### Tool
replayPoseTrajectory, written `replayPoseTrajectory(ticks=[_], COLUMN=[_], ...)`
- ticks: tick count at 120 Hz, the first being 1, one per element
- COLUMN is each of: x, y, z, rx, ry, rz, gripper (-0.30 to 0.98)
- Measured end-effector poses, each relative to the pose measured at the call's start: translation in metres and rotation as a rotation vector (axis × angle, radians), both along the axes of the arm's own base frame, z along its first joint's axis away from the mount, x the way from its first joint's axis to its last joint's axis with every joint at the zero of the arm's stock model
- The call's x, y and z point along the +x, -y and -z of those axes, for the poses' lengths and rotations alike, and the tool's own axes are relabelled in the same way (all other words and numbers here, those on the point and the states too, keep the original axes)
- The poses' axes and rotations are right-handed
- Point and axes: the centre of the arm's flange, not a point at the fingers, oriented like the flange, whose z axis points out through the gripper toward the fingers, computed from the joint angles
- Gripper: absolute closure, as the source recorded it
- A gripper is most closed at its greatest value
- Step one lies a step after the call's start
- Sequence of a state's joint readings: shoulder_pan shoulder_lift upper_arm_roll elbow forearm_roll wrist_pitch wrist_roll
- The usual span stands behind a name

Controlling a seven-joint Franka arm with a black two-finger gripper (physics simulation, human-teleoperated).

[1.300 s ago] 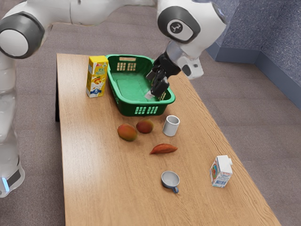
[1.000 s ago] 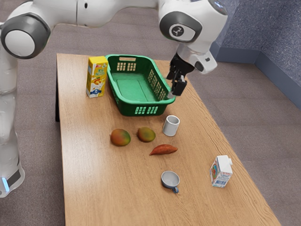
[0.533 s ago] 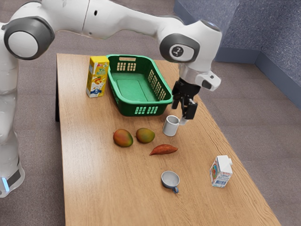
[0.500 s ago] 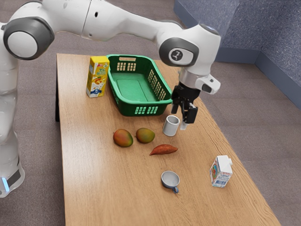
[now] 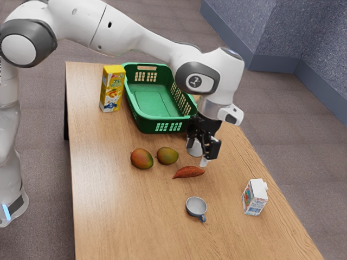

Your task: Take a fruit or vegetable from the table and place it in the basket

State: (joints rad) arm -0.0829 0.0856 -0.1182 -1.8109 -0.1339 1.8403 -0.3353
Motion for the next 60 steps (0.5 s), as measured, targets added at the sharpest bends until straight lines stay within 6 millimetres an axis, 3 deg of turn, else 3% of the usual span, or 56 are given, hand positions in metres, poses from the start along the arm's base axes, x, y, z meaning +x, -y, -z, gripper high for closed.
replayPoseTrajectory(ticks=[41,60], x=[0.002,0.002], y=[0.0,0.0], z=[0.049,0.055], rx=[0.0,-0.003], ry=[-0.026,-0.012], rz=[-0.075,-0.101], gripper=[0.0,0.0])
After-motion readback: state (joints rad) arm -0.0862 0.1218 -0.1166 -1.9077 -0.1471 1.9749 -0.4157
